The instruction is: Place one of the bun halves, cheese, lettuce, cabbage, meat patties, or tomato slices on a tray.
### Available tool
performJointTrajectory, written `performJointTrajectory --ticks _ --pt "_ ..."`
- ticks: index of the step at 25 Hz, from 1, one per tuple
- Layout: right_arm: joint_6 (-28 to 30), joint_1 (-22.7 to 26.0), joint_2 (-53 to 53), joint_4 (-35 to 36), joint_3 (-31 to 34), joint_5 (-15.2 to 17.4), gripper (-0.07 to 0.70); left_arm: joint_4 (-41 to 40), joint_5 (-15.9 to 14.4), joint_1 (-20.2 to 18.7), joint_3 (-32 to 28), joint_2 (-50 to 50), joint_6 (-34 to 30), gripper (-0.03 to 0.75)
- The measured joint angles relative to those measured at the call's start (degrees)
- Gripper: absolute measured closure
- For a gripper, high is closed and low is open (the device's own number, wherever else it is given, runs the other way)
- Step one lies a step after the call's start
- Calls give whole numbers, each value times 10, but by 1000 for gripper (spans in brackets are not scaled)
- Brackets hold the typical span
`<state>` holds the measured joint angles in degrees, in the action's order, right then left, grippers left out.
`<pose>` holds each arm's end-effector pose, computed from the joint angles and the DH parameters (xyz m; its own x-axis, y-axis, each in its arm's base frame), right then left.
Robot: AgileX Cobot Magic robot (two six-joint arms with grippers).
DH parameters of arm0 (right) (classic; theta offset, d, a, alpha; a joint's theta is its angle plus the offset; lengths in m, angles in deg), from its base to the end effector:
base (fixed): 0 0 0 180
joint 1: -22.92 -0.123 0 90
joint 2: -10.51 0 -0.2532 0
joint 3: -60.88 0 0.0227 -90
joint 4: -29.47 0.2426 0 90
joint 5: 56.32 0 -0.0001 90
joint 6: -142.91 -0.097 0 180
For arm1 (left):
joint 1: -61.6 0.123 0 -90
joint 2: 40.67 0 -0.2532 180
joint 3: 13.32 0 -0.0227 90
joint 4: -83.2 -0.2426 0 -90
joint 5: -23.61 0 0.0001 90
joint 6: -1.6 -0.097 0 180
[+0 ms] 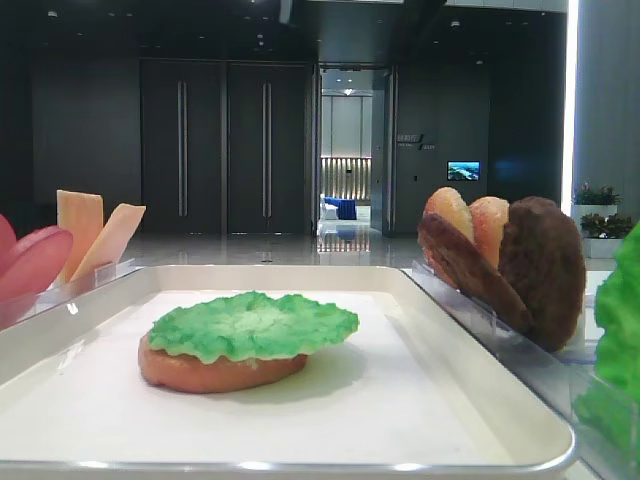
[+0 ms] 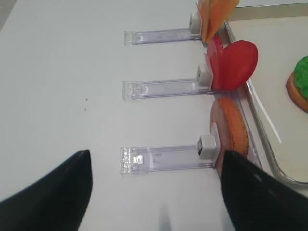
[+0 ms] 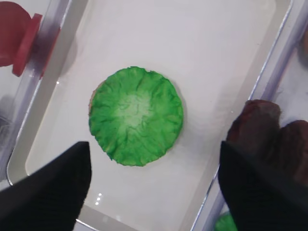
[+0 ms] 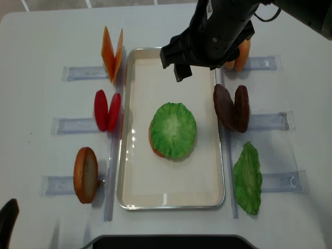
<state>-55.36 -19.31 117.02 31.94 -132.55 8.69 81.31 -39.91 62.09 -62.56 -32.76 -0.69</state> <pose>0.2577 0.2391 0.2854 -0.8739 -0.3469 -0.3405 -0.4168 0.8952 0.1577 0.0240 0.0031 0.2590 -0.5110 0.0503 -0.8581 -0.0060 0.9981 0.0620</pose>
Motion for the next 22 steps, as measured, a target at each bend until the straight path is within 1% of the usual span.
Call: performJointTrajectory --ticks 3,5,8,11,15,18,20,22 --pt "-11 13 2 -20 0 29 111 0 0 0 0 0 0 79" --pt "-1 43 2 -29 0 42 111 0 0 0 0 0 0 79" --pt "32 124 2 -34 0 45 111 0 0 0 0 0 0 79" --pt "71 237 2 -42 0 45 111 0 0 0 0 0 0 79" --pt "97 372 -12 -47 0 46 111 0 0 0 0 0 0 79" --pt "110 445 -27 -54 0 46 111 0 0 0 0 0 0 79" --pt "120 473 -33 -55 0 47 111 0 0 0 0 0 0 79" --pt "124 484 -41 -55 1 48 111 0 0 0 0 0 -1 79"
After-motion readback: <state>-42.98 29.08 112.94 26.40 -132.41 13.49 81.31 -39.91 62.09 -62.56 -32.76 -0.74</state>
